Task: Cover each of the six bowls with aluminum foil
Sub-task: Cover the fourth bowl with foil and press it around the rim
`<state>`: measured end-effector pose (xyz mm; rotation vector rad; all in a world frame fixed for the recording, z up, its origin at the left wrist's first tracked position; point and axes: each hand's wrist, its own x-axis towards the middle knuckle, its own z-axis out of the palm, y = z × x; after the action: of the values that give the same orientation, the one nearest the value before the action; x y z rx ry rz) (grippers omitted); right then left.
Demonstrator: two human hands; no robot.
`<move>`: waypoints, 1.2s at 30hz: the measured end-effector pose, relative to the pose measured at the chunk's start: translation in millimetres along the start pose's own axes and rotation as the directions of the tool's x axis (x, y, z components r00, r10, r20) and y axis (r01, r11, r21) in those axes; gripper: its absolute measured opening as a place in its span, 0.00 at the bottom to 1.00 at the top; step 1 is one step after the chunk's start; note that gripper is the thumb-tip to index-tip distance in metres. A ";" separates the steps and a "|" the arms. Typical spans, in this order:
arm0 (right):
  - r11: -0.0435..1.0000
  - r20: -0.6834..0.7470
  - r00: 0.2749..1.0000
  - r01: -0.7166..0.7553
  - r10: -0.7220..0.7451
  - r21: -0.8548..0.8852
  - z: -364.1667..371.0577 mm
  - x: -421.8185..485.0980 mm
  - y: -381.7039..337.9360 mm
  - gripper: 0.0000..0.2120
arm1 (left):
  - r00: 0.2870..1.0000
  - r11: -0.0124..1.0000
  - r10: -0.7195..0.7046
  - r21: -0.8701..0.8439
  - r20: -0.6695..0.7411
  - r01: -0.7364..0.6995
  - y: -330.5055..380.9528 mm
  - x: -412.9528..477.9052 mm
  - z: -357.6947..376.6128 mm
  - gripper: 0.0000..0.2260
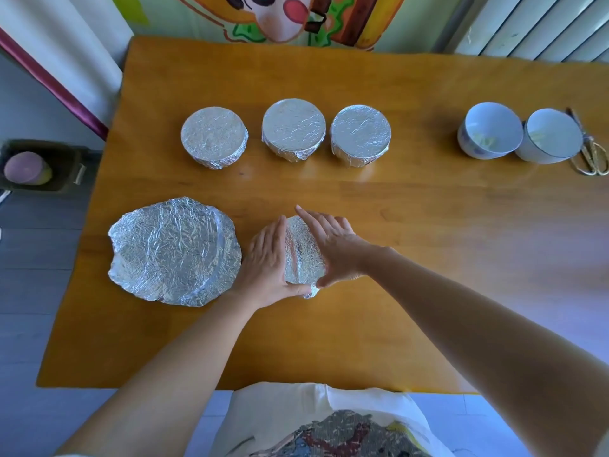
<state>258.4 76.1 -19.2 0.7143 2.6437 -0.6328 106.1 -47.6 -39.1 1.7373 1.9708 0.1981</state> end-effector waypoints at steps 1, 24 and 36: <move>1.000 -0.008 1.000 -0.005 0.005 -0.005 1.1 0.8 0.5 0.73 | 1.000 1.000 0.004 0.010 -0.007 -0.004 0.0 0.7 -0.5 0.64; 0.826 -0.106 0.873 -0.402 0.476 0.395 10.6 -9.6 -23.3 0.76 | 0.998 0.984 0.060 0.167 0.020 -0.063 -20.7 8.8 -18.8 0.58; 0.976 -0.044 0.992 -0.110 0.120 0.187 -4.1 -1.0 -5.7 0.72 | 0.998 0.998 0.057 0.009 0.030 -0.058 -3.4 18.7 -9.5 0.63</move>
<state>255.4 73.3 -13.4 0.9423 2.5932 -0.8434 97.6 -28.2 -37.4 1.7946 1.9057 0.1816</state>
